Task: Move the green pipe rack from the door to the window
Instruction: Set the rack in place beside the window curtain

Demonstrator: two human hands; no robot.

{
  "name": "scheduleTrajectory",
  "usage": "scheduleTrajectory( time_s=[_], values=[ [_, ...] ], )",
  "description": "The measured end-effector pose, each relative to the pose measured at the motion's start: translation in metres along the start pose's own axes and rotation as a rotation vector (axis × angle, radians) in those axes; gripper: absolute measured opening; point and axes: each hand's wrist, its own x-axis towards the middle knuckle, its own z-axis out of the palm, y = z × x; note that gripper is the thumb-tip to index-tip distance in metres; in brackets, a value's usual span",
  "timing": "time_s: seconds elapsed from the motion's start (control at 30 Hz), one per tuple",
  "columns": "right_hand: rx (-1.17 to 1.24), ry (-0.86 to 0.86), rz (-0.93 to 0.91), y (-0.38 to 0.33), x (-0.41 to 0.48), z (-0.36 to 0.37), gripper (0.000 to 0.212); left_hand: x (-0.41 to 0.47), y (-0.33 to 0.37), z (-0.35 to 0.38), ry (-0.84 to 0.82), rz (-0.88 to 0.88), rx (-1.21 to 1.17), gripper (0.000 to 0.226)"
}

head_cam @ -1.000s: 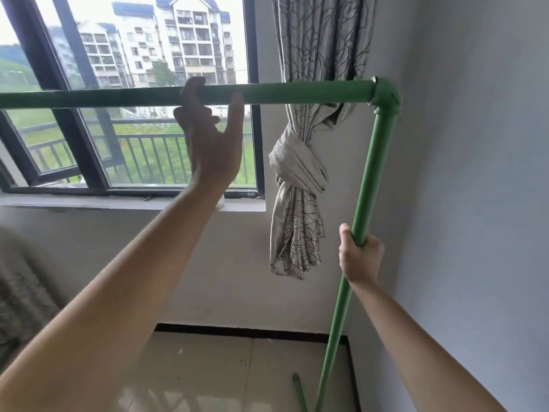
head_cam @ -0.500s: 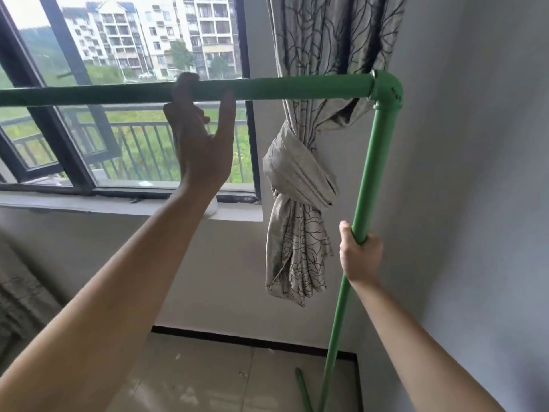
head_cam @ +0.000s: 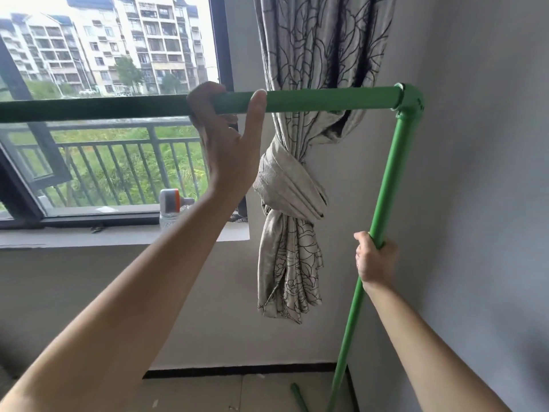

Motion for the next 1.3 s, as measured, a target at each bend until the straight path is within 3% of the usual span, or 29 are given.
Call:
scheduleTrajectory(
  time_s=[0.3,0.57,0.67,0.77,0.87,1.07,1.2,1.3],
  values=[
    [-0.062,0.06,-0.036,-0.022,0.026,-0.011,0.04,0.012,0.01,0.024,-0.034,-0.007,0.017,0.041],
    [-0.134,-0.072,-0.06,-0.007,0.035,-0.025,0.052,-0.004,-0.001,0.027,-0.181,-0.087,0.173,0.055],
    [-0.241,-0.075,-0.185,0.002,0.029,-0.035,0.045,-0.009,0.006,0.019,-0.182,-0.07,0.476,0.054],
    [-0.34,-0.161,-0.289,0.02,0.016,-0.046,0.036,-0.015,0.012,0.006,-0.092,0.098,0.884,0.058],
    [-0.44,-0.213,-0.356,0.031,0.011,-0.053,0.036,-0.003,0.006,-0.001,-0.041,0.245,1.083,0.06],
    [-0.569,-0.103,-0.36,0.041,0.028,-0.054,0.044,0.016,-0.002,0.014,-0.32,0.32,1.122,0.059],
    [-0.574,0.013,-0.278,0.04,0.038,-0.044,0.037,0.018,-0.006,0.031,-0.336,0.327,1.112,0.056],
    [-0.609,-0.024,-0.234,0.034,0.051,-0.036,0.037,0.021,-0.012,0.041,-0.346,0.3,1.122,0.055]
  ],
)
